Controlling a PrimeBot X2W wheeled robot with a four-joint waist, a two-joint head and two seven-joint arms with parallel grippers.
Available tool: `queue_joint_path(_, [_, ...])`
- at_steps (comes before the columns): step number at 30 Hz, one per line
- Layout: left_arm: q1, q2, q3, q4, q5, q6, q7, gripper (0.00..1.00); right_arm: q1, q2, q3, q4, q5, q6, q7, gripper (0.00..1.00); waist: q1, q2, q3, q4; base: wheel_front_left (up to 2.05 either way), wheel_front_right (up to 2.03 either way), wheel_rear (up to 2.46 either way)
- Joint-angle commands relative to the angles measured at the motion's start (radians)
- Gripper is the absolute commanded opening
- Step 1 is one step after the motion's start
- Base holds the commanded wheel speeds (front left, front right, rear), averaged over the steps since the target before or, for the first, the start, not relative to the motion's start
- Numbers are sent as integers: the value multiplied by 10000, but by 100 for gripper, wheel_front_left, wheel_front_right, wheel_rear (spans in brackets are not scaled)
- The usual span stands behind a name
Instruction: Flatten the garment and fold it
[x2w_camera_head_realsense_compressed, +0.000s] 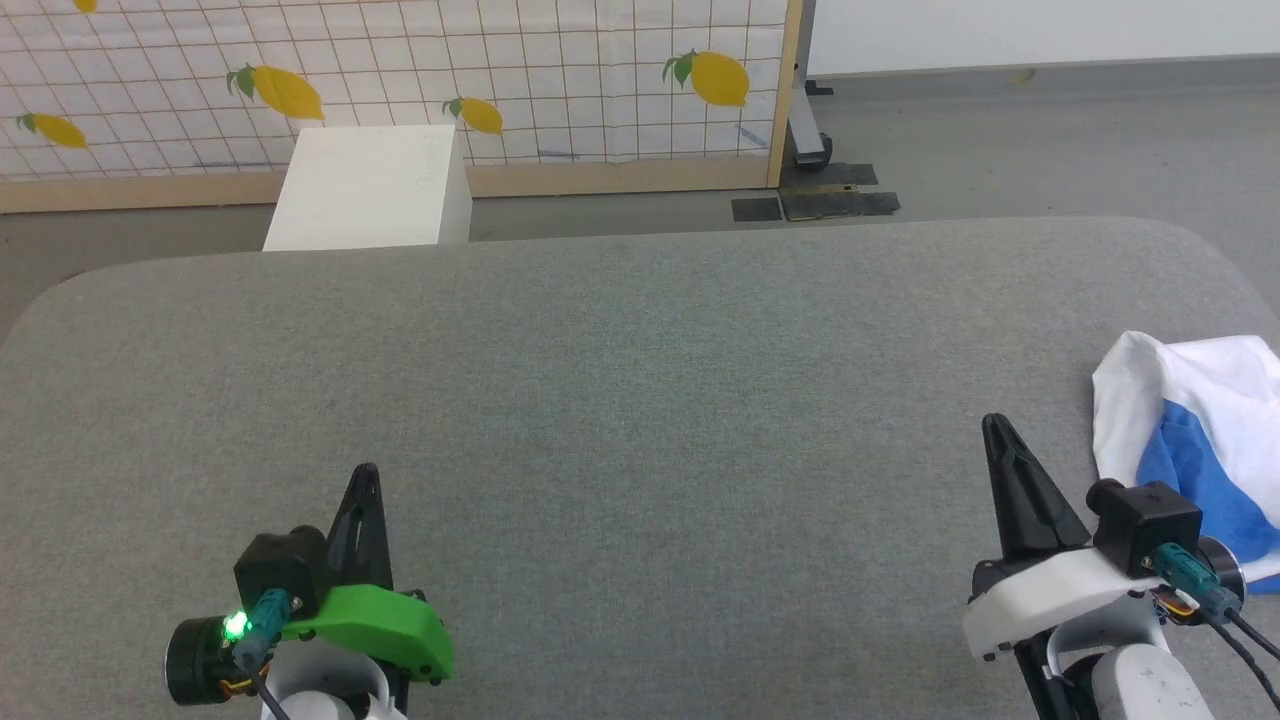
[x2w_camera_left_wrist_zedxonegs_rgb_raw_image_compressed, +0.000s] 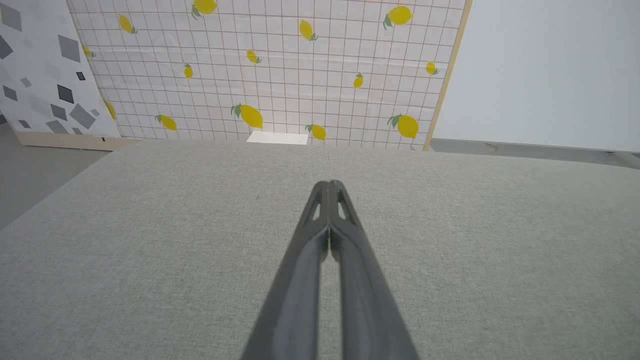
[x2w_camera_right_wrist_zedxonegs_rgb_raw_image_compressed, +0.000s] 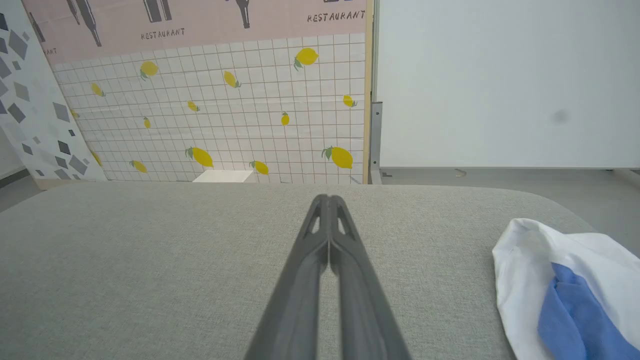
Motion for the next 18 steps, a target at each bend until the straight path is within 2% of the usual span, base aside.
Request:
queue_joint_path(1, [140, -33, 19, -101, 180, -68, 75, 0, 171, 3, 13, -111, -118, -5, 64, 0, 0, 0, 0, 4, 0, 0, 0])
queue_joint_path(18, [189, -45, 52, -400, 451, -114, 417, 0, 298, 4, 27, -460, -329, -7, 404, 0, 0, 0, -5, 46, 0, 0, 0])
